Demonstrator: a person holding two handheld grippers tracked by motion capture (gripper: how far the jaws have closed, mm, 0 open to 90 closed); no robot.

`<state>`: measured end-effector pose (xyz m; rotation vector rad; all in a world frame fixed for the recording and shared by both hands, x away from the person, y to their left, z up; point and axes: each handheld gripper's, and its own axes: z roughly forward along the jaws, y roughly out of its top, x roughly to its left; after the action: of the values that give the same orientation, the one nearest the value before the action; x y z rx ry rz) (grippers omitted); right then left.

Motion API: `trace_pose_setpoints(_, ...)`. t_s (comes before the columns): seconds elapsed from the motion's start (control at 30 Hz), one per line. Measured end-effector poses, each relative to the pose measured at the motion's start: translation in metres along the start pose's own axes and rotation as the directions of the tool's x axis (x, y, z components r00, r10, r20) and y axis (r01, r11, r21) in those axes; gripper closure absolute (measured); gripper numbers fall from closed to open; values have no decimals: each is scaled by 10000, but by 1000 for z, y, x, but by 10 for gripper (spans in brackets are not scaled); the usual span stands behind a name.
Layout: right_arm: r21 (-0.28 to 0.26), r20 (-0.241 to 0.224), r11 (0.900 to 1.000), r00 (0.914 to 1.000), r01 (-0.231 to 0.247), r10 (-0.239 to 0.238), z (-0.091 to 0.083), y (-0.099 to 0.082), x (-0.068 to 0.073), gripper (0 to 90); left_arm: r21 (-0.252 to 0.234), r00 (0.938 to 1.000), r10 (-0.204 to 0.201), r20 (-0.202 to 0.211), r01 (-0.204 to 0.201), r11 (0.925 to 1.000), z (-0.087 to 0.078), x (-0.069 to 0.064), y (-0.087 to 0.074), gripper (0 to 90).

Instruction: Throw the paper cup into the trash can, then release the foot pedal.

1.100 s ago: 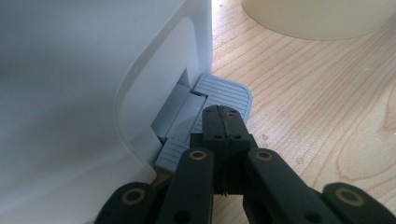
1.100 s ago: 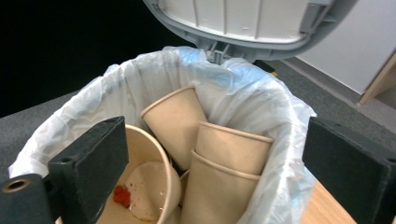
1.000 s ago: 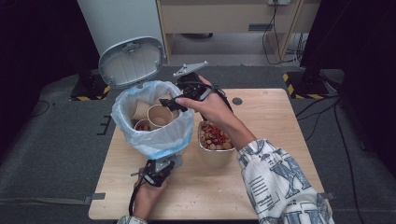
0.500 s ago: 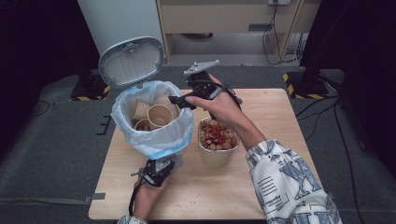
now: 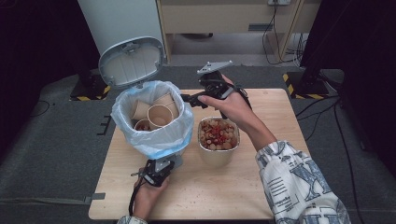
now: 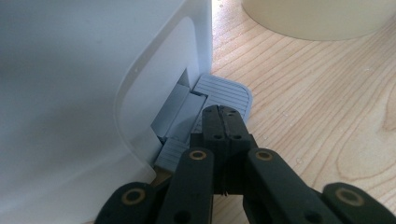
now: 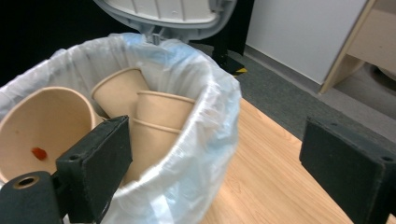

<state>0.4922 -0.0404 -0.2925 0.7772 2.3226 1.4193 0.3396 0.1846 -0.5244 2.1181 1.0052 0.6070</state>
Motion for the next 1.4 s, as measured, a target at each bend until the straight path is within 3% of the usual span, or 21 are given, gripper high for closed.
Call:
trace_pose_setpoints(1.1, 139, 737, 9990, 9964, -423, 412, -38, -37, -40, 95, 0, 9999, -135, 14, 135, 9999, -1, 0, 0, 896)
trace_pose_setpoints(1.17, 189, 854, 9986, 9952, -485, 467, -42, -43, -45, 91, 39, 9999, -101, -62, 102, 9999, -4, 0, 0, 804)
trace_pose_setpoints(1.23, 181, 986, 9980, 9935, -598, 577, -46, -49, -51, 91, -527, 9990, -400, 184, 409, 9978, -11, 1, 1, 790)
trace_pose_setpoints(1.27, 201, 1056, 9975, 9922, -682, 658, -48, -52, -54, 91, -655, 9974, -714, -81, 708, 9953, -16, 0, 1, 787)
trace_pose_setpoints(1.33, 250, 1245, 9962, 9890, -833, 796, -52, -59, -61, 90, -929, 9939, -1096, 70, 1098, 9896, -22, -2, 1, 769)
trace_pose_setpoints(1.37, 268, 1338, 9961, 9878, -844, 801, -54, -62, -64, 89, -974, 9924, -1223, 113, 1228, 9876, -25, -3, 1, 761)
trace_pose_setpoints(1.4, 267, 1409, 9953, 9861, -931, 885, -56, -65, -67, 88, -1023, 9938, -1088, 213, 1104, 9886, -27, -3, 1, 749)
